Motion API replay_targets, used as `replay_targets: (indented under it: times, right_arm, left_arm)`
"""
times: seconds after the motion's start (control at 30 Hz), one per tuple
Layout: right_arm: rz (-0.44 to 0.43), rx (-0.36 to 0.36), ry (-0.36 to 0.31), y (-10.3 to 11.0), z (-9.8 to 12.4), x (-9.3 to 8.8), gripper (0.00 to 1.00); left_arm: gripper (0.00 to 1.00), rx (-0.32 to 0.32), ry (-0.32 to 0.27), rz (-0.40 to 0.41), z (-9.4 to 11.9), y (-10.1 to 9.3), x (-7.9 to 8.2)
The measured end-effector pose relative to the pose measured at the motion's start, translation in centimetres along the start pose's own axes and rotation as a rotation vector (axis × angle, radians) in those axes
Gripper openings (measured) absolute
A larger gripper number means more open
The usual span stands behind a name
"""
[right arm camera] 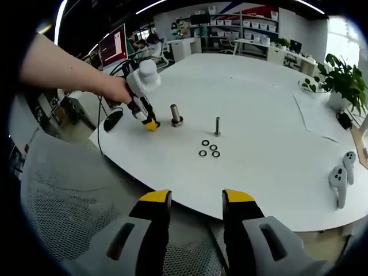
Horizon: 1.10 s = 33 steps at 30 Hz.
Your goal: Place the washer onto the threaded stud by aligning its center hole with the stud, sliding it down to the base, and recovering from edge contact or off-axis alignment until the washer reaches the visible bottom stop.
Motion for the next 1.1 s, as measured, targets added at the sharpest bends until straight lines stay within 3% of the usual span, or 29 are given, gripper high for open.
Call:
replay_targets:
  times: [0.03, 0.1, 0.43, 0.6, 0.7, 0.77, 0.9, 1.1]
  right_arm:
    - [0.000, 0.001, 0.001, 0.0, 0.0, 0.0, 0.38]
    - [0.000, 0.000, 0.003, 0.0, 0.0, 0.0, 0.38]
    - [0.000, 0.001, 0.004, 0.0, 0.0, 0.0, 0.38]
    - [0.001, 0.002, 0.004, 0.0, 0.0, 0.0, 0.38]
    - [0.002, 0.001, 0.002, 0.0, 0.0, 0.0, 0.38]
    - [0.001, 0.003, 0.002, 0.0, 0.0, 0.0, 0.38]
    - [0.002, 0.003, 0.002, 0.0, 0.0, 0.0, 0.38]
    - [0.004, 0.005, 0.000, 0.0, 0.0, 0.0, 0.37]
  left_arm:
    - [0.24, 0.004, 0.000, 0.035, 0.1, 0.0, 0.0]
    - [0.23, 0.027, -0.013, -0.062, 0.0, 0.0, 0.1]
    - [0.20, 0.030, 0.004, -0.003, 0.1, -0.3, 0.0]
    - [0.20, 0.031, 0.007, -0.061, 0.1, -0.5, 0.1]
    - [0.20, 0.009, 0.051, -0.197, 0.2, -0.8, 0.1]
    - [0.21, 0.015, 0.059, -0.233, 0.3, -1.1, 0.2]
    - [0.22, 0.024, 0.064, -0.228, 0.1, -1.1, 0.4]
    - [0.22, 0.007, 0.019, -0.238, 0.2, -0.8, -0.2]
Point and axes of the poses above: the point that each gripper's makers call its tool centre point, and the gripper's own axes: z roughly backward along the fingers, y roughly to its left, x roughly out of its top, the point moved 9 cm from there along z, roughly backward along the fingers, and after that the axes turned 13 degrees about x, right-handed, at the moved point
